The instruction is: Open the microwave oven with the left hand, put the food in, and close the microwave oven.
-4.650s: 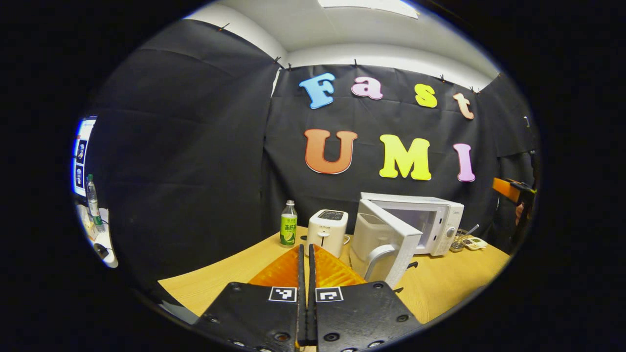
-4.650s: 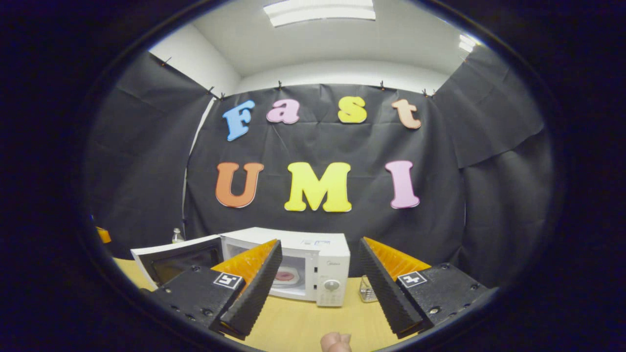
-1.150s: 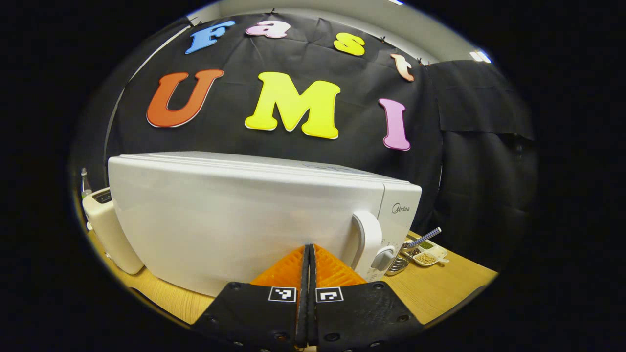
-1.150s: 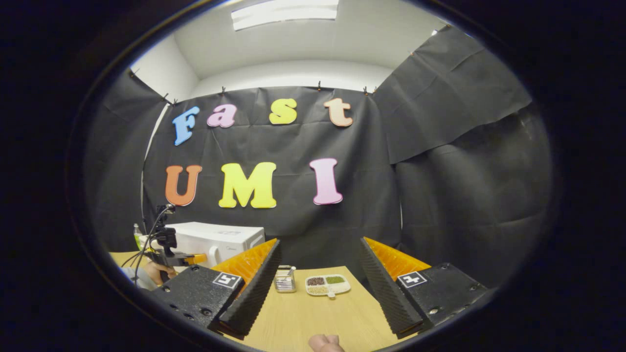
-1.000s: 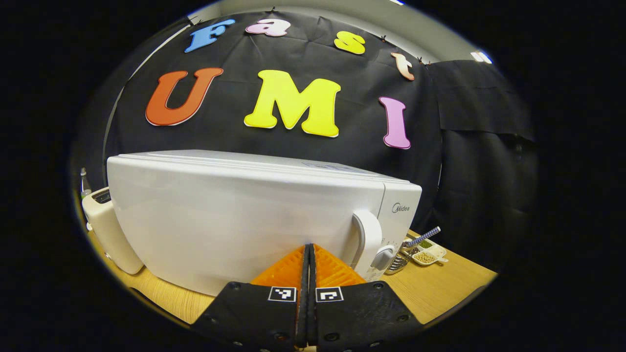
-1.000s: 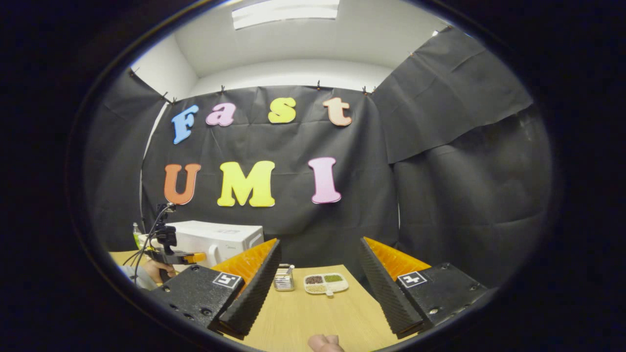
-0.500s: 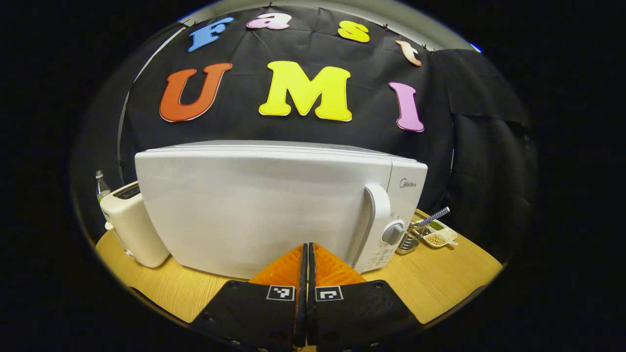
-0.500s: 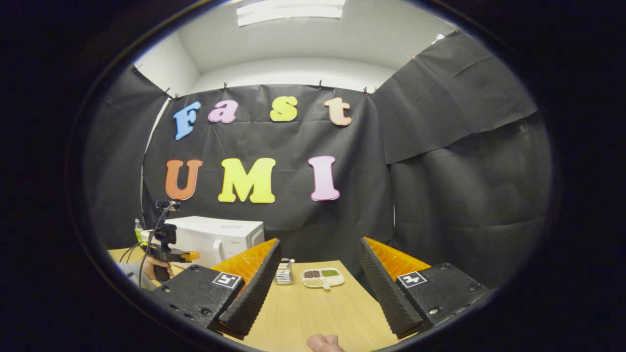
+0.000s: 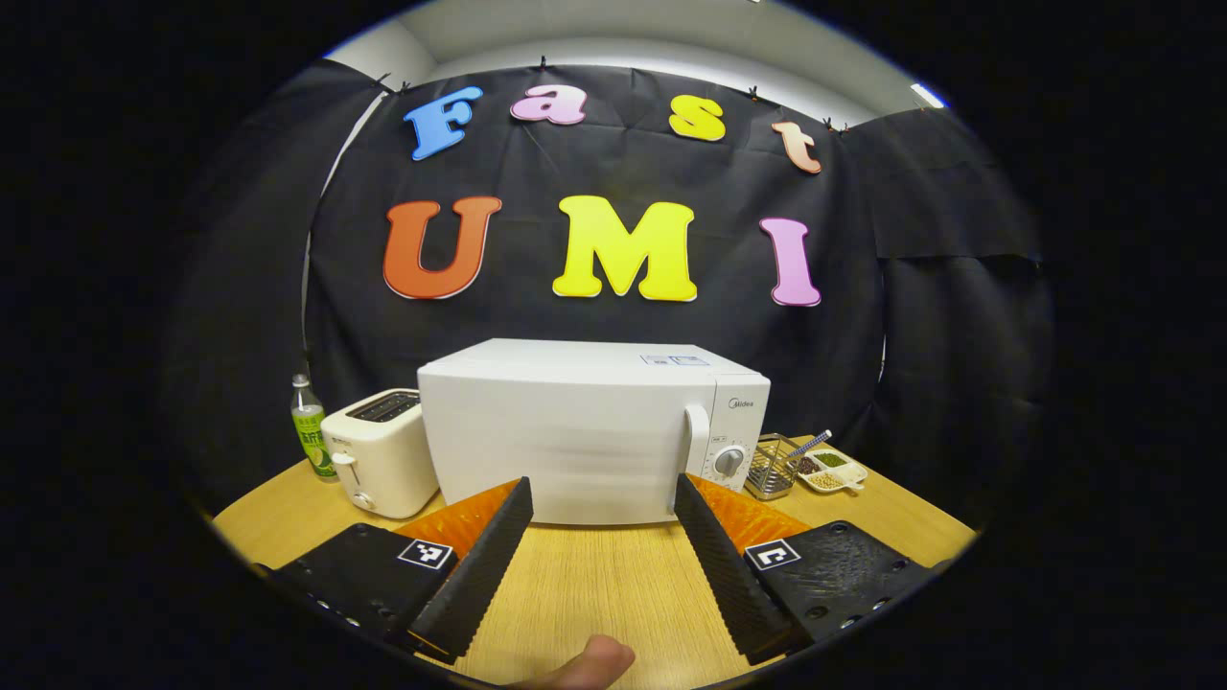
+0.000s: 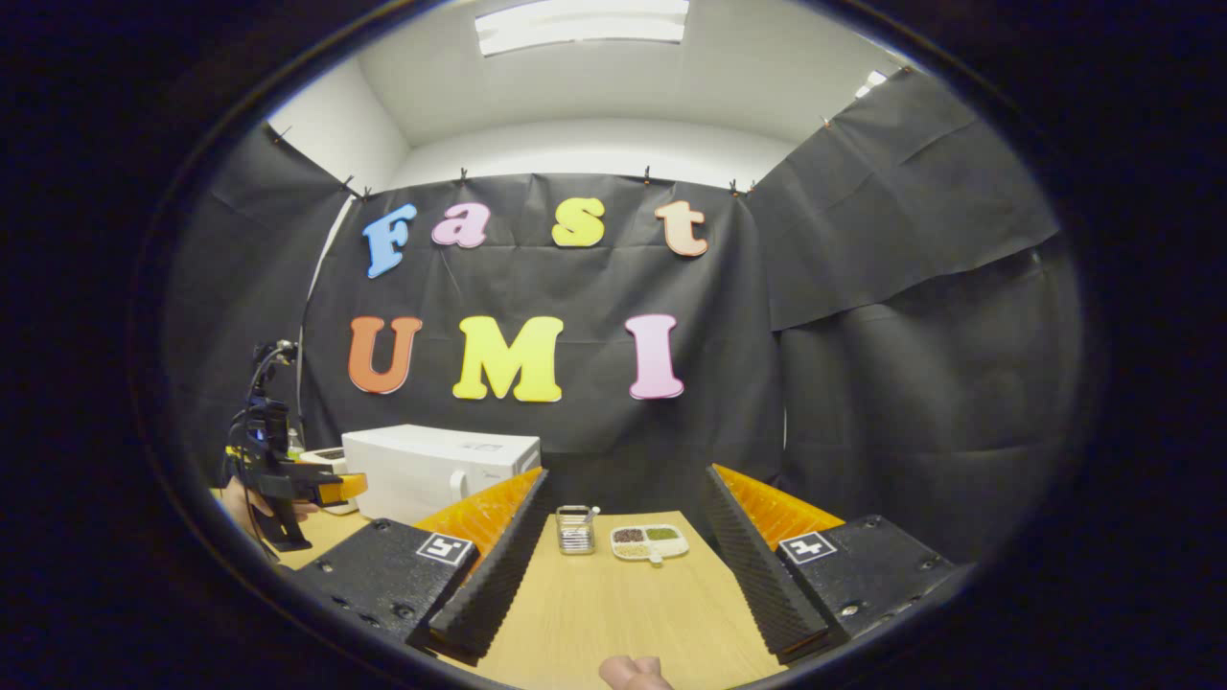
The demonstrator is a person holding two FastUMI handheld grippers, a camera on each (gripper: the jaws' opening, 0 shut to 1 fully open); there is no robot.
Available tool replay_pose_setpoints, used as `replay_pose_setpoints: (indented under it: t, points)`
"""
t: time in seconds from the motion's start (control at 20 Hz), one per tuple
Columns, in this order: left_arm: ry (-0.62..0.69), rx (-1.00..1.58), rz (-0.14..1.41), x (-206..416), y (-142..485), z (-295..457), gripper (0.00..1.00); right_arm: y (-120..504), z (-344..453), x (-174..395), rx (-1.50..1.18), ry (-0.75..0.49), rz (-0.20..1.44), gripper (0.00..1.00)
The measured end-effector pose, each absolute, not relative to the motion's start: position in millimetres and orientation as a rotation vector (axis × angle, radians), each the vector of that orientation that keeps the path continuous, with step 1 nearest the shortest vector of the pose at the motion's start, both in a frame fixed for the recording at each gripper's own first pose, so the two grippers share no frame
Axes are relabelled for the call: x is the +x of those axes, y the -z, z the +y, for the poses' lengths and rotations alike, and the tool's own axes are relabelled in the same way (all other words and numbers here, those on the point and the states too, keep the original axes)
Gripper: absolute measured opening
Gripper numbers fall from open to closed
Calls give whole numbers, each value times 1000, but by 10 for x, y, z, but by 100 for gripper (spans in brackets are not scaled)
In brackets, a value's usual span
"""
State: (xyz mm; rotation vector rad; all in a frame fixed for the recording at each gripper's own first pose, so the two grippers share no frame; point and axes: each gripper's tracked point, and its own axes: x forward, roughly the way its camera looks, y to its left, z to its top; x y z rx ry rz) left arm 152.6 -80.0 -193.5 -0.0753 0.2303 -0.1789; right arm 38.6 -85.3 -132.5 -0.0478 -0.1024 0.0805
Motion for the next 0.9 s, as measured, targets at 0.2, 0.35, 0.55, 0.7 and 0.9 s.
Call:
replay_pose_setpoints:
  t: [0.2, 0.35, 0.55, 0.7, 0.9]
  points:
    - [125, -92, 196, 890, 1445, -558, 95, 1133, -841, 172, -7, -64, -140, 100]
    - [124, -119, 141, 395, 954, -499, 95, 1132, -837, 32, 27, -45, -121, 100]
    - [117, -86, 25, -175, 299, -376, 94, 1044, -838, -97, 43, -48, -139, 100]
    - [106, -92, -9, -532, 165, -350, 94, 1100, -797, -104, 1, -49, -106, 100]
    - [67, -71, -19, -688, 154, -246, 94, 1167, -700, -102, 6, -80, -32, 100]
